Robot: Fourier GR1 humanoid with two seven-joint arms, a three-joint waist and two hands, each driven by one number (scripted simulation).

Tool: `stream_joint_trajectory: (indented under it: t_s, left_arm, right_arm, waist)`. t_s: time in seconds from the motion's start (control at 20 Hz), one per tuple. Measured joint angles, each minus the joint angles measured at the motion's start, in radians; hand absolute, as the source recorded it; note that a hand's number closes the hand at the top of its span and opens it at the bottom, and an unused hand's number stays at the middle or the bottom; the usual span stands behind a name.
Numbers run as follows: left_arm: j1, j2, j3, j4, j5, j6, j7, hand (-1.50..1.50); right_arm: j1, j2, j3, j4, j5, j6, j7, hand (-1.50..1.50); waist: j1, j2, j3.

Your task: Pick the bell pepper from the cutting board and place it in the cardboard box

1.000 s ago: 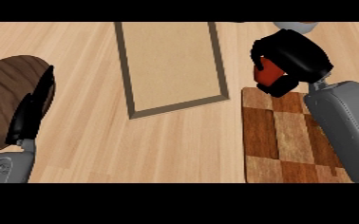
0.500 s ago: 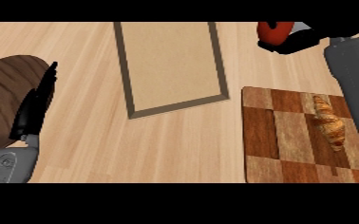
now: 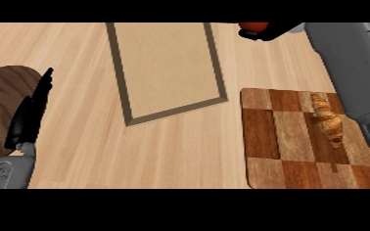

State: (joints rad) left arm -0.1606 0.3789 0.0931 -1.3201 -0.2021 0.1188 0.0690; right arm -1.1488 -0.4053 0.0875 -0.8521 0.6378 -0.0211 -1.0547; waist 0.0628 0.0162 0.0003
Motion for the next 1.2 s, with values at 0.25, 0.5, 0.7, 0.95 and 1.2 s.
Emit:
stream_joint_trajectory:
  t_s: [0.25,0.5,0.7,0.95,1.2]
  left_arm:
    - [0.015,-0.003,0.012,0.01,-0.008,0.013,-0.004,0.0]
    - [0.029,-0.003,0.025,-0.001,-0.009,0.015,0.004,0.0]
    - [0.018,-0.008,0.027,0.011,-0.011,0.012,0.002,0.0]
    - [0.016,-0.014,0.027,0.014,-0.016,0.004,-0.004,0.0]
    - [0.013,-0.016,0.022,0.001,-0.02,-0.006,-0.005,0.0]
  right_arm:
    - [-0.079,0.085,0.031,0.052,-0.037,0.069,0.035,1.5]
    - [-0.129,0.193,0.061,0.076,-0.048,0.127,0.1,1.5]
    - [-0.186,0.281,0.078,0.131,-0.034,0.156,0.175,1.5]
    - [-0.225,0.361,0.126,0.189,-0.03,0.127,0.238,1.5]
    - [-0.262,0.392,0.217,0.27,-0.066,0.033,0.301,1.5]
  waist:
    - [-0.024,-0.008,-0.001]
    - [-0.039,-0.014,-0.001]
    - [-0.042,-0.013,-0.001]
    - [-0.035,-0.012,-0.001]
    - [-0.012,-0.008,-0.002]
